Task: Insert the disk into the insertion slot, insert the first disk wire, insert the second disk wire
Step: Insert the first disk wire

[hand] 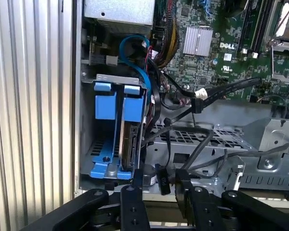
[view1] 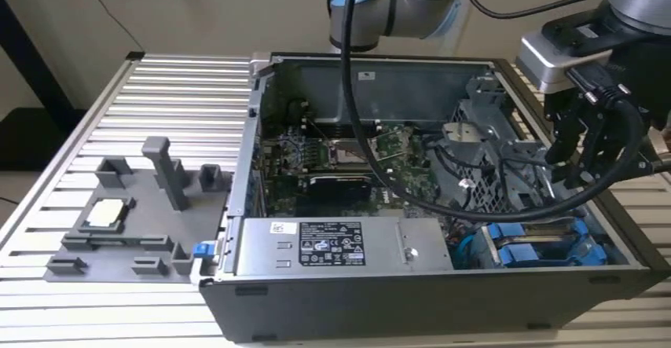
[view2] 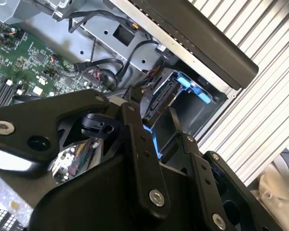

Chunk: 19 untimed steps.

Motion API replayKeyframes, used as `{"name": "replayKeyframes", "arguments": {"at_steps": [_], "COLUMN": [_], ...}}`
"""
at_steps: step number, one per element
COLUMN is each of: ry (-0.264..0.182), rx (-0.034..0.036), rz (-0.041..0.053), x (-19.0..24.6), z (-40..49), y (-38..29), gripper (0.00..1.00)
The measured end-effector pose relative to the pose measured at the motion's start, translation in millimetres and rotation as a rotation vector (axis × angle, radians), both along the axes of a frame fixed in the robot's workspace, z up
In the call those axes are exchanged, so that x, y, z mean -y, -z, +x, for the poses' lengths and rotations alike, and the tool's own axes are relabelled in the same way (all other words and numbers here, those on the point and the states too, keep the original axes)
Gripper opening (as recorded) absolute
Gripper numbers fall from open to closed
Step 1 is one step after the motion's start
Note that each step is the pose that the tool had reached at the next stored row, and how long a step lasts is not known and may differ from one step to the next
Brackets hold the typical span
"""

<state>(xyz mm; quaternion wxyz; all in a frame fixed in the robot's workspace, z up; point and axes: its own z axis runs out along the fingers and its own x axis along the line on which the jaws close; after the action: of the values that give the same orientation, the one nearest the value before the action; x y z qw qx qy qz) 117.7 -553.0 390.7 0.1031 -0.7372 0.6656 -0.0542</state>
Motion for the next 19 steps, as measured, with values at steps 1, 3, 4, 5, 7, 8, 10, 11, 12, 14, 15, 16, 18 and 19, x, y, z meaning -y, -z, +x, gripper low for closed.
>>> {"name": "replayKeyframes", "arguments": {"at_steps": [1,3,4,5,7,8,10,11,12,14,15,16,18,19], "ry": [0.000,0.000,0.000,0.000,0.000,0.000,0.000,0.000,0.000,0.000,0.000,0.000,0.000,0.000], "rx": [0.0028,0.0051,0.0060,0.0068,0.0072,0.0072,0.0072,0.0073,0.0072,0.0073,0.0072,0.0073,0.0072,0.0072], "rz": [-0.0002,-0.0003,-0.0003,-0.0001,-0.0004,-0.0005,-0.0005,-0.0004,-0.0004,-0.0004,-0.0004,-0.0004,-0.0004,-0.0004], "x": [-0.2,-0.4,-0.4,-0.4,-0.4,-0.4,-0.4,-0.5,-0.5,-0.5,-0.5,-0.5,-0.5,-0.5], "z": [-0.3,-1.1,-1.5,-1.8,-2.0,-2.0,-2.0,-2.0,-2.0,-2.0,-2.0,-2.1,-2.0,-2.0], "y": [0.4,1.0,1.4,1.7,1.9,1.8,1.9,1.9,1.9,2.0,2.0,2.0,2.0,2.0], "gripper": [0.40,0.40,0.40,0.40,0.40,0.40,0.40,0.40,0.40,0.38,0.32,0.32,0.20,0.19]}}
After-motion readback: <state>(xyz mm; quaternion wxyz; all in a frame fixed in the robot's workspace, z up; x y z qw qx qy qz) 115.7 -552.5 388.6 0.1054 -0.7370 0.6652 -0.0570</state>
